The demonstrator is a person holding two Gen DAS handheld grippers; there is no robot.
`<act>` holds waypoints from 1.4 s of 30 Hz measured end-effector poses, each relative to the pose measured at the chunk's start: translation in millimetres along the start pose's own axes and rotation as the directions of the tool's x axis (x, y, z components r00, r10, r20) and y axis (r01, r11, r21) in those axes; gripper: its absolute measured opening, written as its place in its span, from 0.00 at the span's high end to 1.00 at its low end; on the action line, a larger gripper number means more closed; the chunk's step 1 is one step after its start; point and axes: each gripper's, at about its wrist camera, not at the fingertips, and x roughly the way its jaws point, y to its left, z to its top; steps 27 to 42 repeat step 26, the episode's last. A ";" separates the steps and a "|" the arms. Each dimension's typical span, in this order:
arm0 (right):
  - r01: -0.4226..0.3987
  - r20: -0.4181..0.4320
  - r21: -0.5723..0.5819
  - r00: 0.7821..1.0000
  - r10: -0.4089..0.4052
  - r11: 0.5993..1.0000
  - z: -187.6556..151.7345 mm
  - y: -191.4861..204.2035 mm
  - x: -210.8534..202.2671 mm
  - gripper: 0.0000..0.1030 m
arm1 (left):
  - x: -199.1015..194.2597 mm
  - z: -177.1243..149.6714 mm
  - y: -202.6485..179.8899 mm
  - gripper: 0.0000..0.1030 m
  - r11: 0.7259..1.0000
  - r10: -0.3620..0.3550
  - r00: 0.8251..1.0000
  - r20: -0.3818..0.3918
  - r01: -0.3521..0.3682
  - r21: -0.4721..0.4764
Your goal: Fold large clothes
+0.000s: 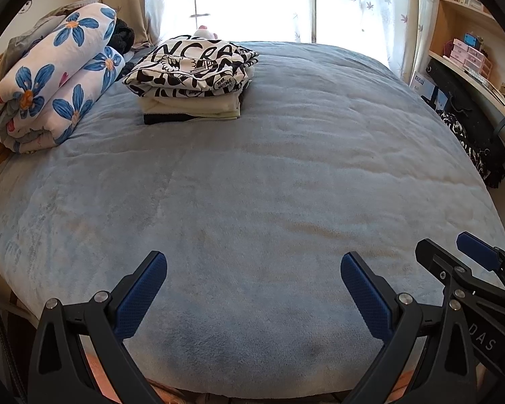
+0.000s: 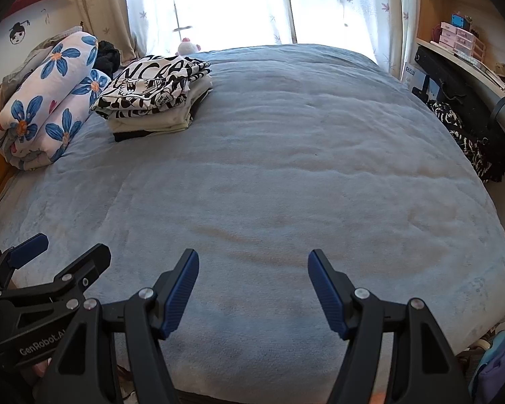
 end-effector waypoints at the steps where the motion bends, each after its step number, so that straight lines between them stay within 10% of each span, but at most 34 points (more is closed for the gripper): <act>1: 0.001 0.000 0.000 1.000 -0.001 1.000 0.0 0.0 0.0 0.34 | 1.0 0.4 0.1 0.01 1.000 -0.003 1.000 -0.005 0.003 -0.002; 42: 0.000 -0.018 0.002 1.000 0.000 1.000 -3.2 -2.1 5.3 0.34 | 8.1 -3.0 4.8 0.01 1.000 0.006 0.999 -0.035 -0.005 0.010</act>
